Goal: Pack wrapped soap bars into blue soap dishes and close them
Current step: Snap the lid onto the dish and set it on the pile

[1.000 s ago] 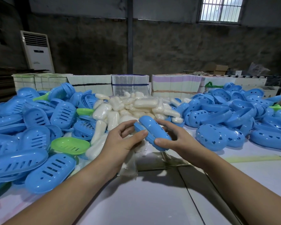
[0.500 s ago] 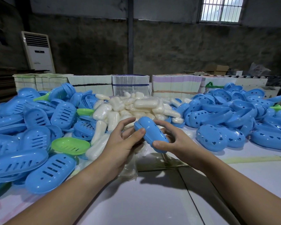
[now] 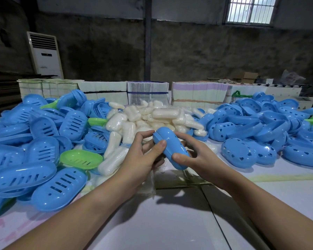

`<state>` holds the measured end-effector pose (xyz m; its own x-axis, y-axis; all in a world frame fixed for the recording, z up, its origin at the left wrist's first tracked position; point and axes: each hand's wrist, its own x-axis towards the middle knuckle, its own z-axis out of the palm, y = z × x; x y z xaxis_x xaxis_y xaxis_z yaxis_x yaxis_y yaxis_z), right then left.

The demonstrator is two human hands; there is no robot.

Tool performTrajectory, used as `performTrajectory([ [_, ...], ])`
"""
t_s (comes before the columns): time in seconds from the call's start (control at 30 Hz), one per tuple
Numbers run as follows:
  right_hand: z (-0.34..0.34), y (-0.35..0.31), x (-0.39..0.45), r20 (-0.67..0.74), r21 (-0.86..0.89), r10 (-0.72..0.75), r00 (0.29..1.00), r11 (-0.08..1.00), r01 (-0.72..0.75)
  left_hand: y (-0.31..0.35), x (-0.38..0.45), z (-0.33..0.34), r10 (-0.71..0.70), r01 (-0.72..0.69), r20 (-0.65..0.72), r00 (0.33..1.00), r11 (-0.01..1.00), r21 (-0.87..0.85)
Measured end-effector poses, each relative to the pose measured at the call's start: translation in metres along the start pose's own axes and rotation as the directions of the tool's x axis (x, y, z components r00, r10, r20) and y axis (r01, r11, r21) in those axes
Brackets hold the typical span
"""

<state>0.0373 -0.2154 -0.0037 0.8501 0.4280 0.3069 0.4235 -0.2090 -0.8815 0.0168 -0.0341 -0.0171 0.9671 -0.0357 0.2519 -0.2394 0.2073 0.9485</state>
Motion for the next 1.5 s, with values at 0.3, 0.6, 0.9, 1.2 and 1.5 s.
performTrajectory([
  [0.3,0.000,0.002,0.000,-0.018,-0.028,-0.024,1.000,0.999,0.024,0.003,-0.004,0.002,-0.002,0.005,0.085,0.996,1.000,-0.028],
  [0.6,-0.001,-0.003,0.000,-0.028,-0.026,-0.001,1.000,1.000,0.000,0.003,-0.003,-0.001,-0.001,0.008,0.101,0.995,0.998,-0.070],
  [0.9,-0.005,-0.012,-0.005,0.053,0.123,0.036,0.998,0.991,-0.042,0.009,-0.006,-0.002,0.025,-0.025,0.129,0.991,1.000,0.000],
  [1.2,-0.002,-0.013,-0.006,0.003,0.165,0.066,0.998,0.984,-0.066,0.011,-0.007,-0.003,-0.004,0.000,0.142,0.990,1.000,0.031],
  [1.5,0.001,-0.014,-0.003,-0.068,0.218,0.075,0.995,0.974,-0.058,0.010,-0.007,0.005,0.021,-0.020,0.082,0.996,1.000,-0.010],
])
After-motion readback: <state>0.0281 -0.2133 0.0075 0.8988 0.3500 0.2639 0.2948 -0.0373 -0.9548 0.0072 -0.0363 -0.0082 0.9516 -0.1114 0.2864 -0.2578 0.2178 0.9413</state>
